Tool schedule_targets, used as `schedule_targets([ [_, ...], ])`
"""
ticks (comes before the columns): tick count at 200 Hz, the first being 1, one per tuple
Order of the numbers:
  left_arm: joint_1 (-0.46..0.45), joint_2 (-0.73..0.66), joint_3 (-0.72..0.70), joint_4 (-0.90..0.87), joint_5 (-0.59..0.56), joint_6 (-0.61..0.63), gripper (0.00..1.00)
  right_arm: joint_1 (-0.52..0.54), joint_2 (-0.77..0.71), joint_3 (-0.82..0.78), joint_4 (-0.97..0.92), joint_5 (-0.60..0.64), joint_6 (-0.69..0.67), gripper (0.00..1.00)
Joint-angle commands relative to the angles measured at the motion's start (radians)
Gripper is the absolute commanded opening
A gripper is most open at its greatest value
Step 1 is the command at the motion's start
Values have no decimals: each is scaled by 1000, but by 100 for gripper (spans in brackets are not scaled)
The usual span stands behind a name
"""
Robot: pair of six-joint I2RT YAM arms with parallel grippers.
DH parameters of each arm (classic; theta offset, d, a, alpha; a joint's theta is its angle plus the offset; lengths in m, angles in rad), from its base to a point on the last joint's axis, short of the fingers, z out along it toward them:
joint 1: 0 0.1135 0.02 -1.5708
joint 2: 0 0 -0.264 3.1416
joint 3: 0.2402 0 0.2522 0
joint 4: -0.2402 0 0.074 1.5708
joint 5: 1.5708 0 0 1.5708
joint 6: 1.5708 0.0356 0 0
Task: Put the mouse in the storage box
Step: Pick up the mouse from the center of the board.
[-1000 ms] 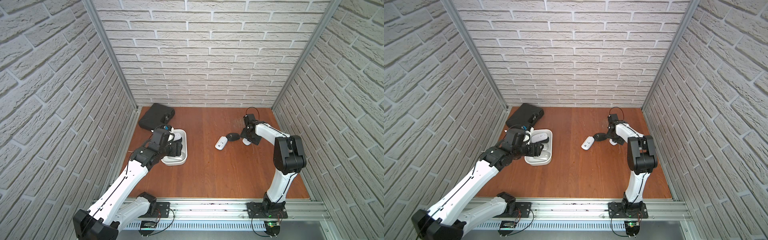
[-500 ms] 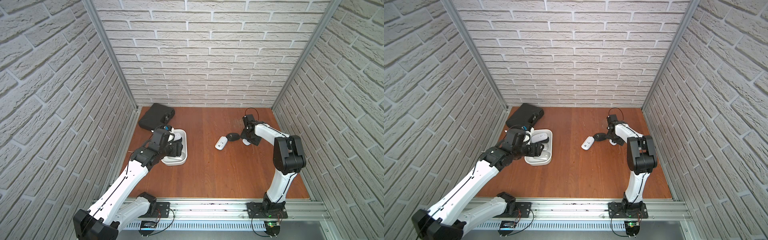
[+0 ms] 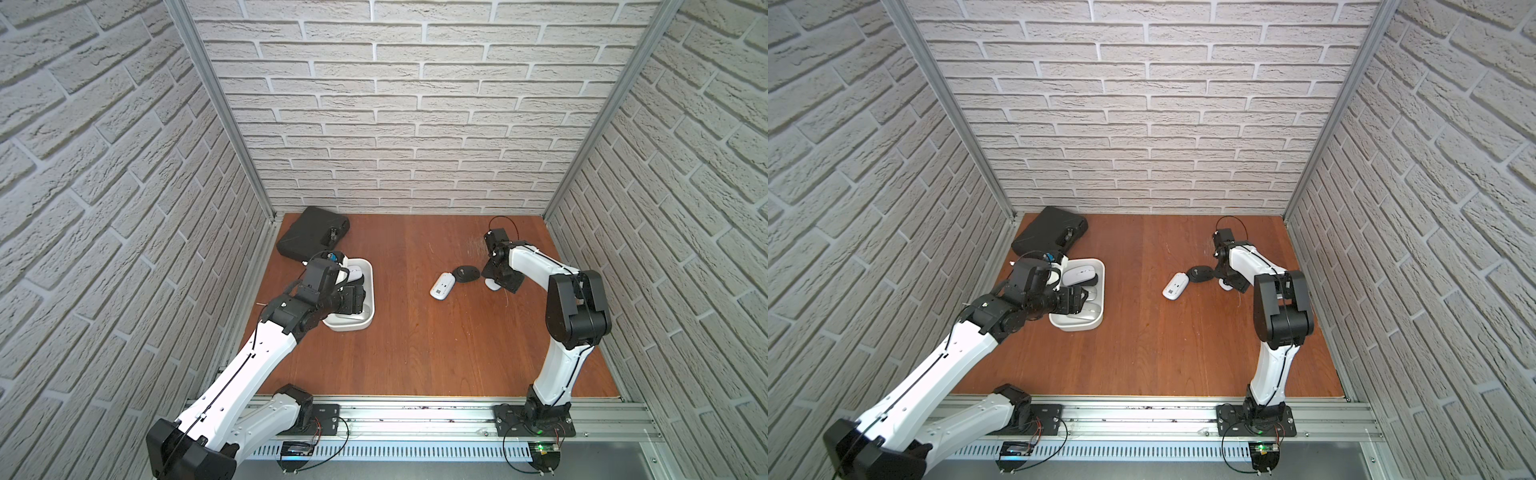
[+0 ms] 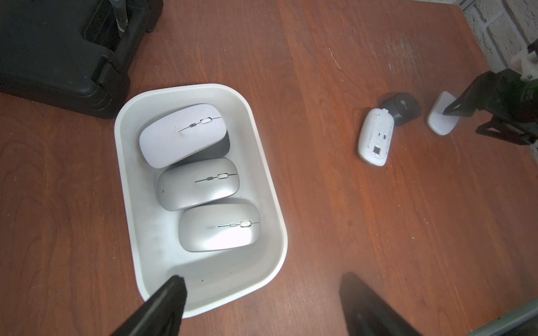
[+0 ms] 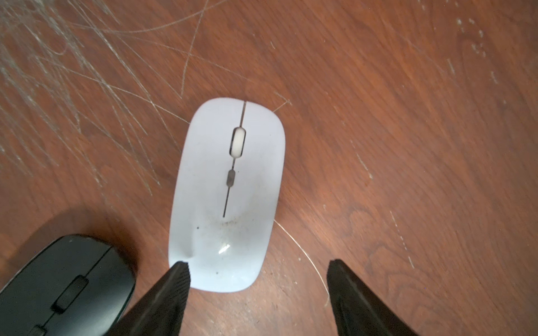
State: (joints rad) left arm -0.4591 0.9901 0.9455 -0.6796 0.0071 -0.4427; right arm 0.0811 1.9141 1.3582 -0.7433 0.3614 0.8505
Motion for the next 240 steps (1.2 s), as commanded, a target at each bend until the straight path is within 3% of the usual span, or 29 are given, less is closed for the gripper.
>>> schedule_targets([
  [1,6,-8,-13,40,14,-2,87,39,15,28,-25,8,52,79],
  [69,4,-28,-25,40,25,-9,87,77,49,19,-18,89,281,84],
  [108,-7,-43,-36,43,23,-11,87,72,100,19,1,78,324,91],
  [155,-15,-40,-37,45,20,-10,87,62,135,46,41,49,297,91],
  [174,-15,-41,-37,45,17,-10,87,41,160,51,52,-18,306,89],
  [216,-15,-36,-39,48,14,-11,87,23,159,46,58,-26,307,79],
  [240,-14,-32,-39,45,13,-10,87,16,161,45,42,-16,314,66],
])
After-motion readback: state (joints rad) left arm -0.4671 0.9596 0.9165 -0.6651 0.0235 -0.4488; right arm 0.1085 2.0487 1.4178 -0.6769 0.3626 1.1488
